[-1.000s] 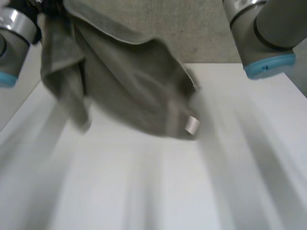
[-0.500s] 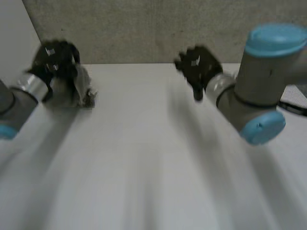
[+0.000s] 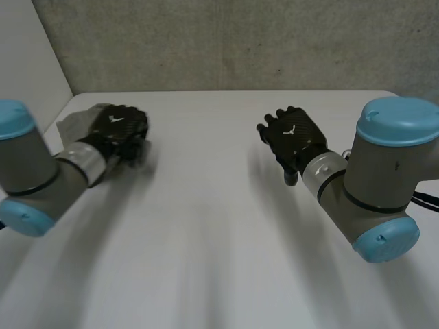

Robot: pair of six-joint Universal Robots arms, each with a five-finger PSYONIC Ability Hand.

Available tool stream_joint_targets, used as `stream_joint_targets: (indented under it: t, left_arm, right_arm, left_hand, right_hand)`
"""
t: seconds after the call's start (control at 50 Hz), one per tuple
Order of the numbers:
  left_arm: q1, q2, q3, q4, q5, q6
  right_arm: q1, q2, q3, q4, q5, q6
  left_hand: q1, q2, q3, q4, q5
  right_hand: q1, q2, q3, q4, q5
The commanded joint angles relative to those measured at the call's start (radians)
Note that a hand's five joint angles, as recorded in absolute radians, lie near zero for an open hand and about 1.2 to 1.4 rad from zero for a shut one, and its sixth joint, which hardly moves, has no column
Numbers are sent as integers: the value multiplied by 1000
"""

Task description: Fold the towel.

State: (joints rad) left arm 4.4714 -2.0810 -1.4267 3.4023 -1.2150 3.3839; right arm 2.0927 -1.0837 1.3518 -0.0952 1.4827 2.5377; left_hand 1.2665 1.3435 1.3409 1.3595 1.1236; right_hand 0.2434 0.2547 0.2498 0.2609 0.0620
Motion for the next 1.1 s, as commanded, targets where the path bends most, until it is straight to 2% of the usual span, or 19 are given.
stream_joint_targets:
  t: [0.02,0.04,0.1,0.14,0.26,0.32,0.36,0.42,0.52,0.54,0.56,0.58,0.6,0.62,0.64,0.76,0.8,0.96,1.1]
  left_arm:
    - [-263,21,124,-112,-73,-46]
    - [-321,45,149,-135,-80,-72]
    - [-366,76,161,-147,-80,-103]
    - [-421,155,158,-138,-80,-171]
    - [-423,219,135,-78,-80,-265]
    - [-388,219,115,-41,-86,-282]
    - [-304,211,88,-41,-86,-282]
    - [-221,193,30,-43,-84,-275]
    - [-134,174,-73,-41,-67,-267]
    - [-109,173,-107,-40,-64,-264]
    - [-109,173,-107,-40,-64,-264]
    - [-95,173,-142,-40,-52,-256]
    - [-95,173,-143,-40,-52,-256]
    - [-81,173,-176,-38,-34,-238]
    - [-78,171,-202,-38,-15,-215]
    - [-63,170,-264,-26,2,-121]
    - [-26,170,-281,-26,2,-77]
    - [-11,171,-287,-26,-1,-75]
    - [-29,174,-319,-28,0,-95]
  right_arm:
    - [-2,-22,-19,8,56,90]
    - [-6,-33,-23,8,59,111]
    - [-42,-51,-28,12,60,139]
    - [-55,-57,-28,12,60,150]
    - [-68,-68,-30,14,59,154]
    - [-68,-68,-31,14,56,154]
    - [-68,-68,-31,15,56,154]
    - [-66,-68,-30,18,54,154]
    - [-57,-65,-28,20,51,154]
    - [-54,-62,-28,20,50,154]
    - [-53,-59,-28,25,48,153]
    - [-53,-59,-28,25,48,153]
    - [-53,-53,-30,32,48,151]
    - [-53,-53,-30,32,48,151]
    - [-53,-48,-30,40,48,150]
    - [-53,-21,-31,46,47,150]
    - [-51,-9,-30,46,47,151]
    - [-51,1,-31,51,39,154]
    - [-49,16,-66,170,-128,229]
  left_hand:
    - [130,53,55,37,98]
    - [130,53,55,37,98]
    - [130,53,55,37,98]
    - [130,53,55,37,98]
    - [130,53,55,37,98]
    - [130,53,55,37,98]
    - [130,53,55,37,98]
    - [130,53,55,37,98]
    - [130,53,55,37,98]
    - [-21,-98,-95,-114,-53]
    - [-22,-99,-97,-116,-54]
    - [-534,-611,-608,-627,-566]
    - [-539,-616,-614,-632,-571]
    - [-1033,-1110,-1108,-1126,-1065]
    - [-1076,-1153,-1150,-1169,-1108]
    - [-1085,-1162,-1160,-1178,-1117]
    - [-1085,-1162,-1160,-1178,-1117]
    - [-1085,-1162,-1160,-1178,-1117]
    - [-1085,-1162,-1160,-1178,-1117]
  right_hand:
    - [-69,-80,-75,-86,-62]
    - [-69,-80,-75,-86,-62]
    - [-69,-80,-75,-86,-62]
    - [-69,-80,-75,-86,-62]
    - [-69,-80,-75,-86,-62]
    - [-69,-80,-75,-86,-62]
    - [-69,-80,-75,-86,-62]
    - [-69,-80,-75,-86,-62]
    - [-69,-80,-75,-86,-62]
    - [-69,-80,-75,-86,-62]
    - [-69,-80,-75,-86,-62]
    - [-69,-80,-75,-86,-62]
    - [-69,-80,-75,-86,-62]
    - [-69,-80,-75,-86,-62]
    - [-69,-80,-75,-86,-62]
    - [-69,-80,-75,-86,-62]
    - [-69,-80,-75,-86,-62]
    - [-69,-80,-75,-86,-62]
    - [-69,-80,-75,-86,-62]
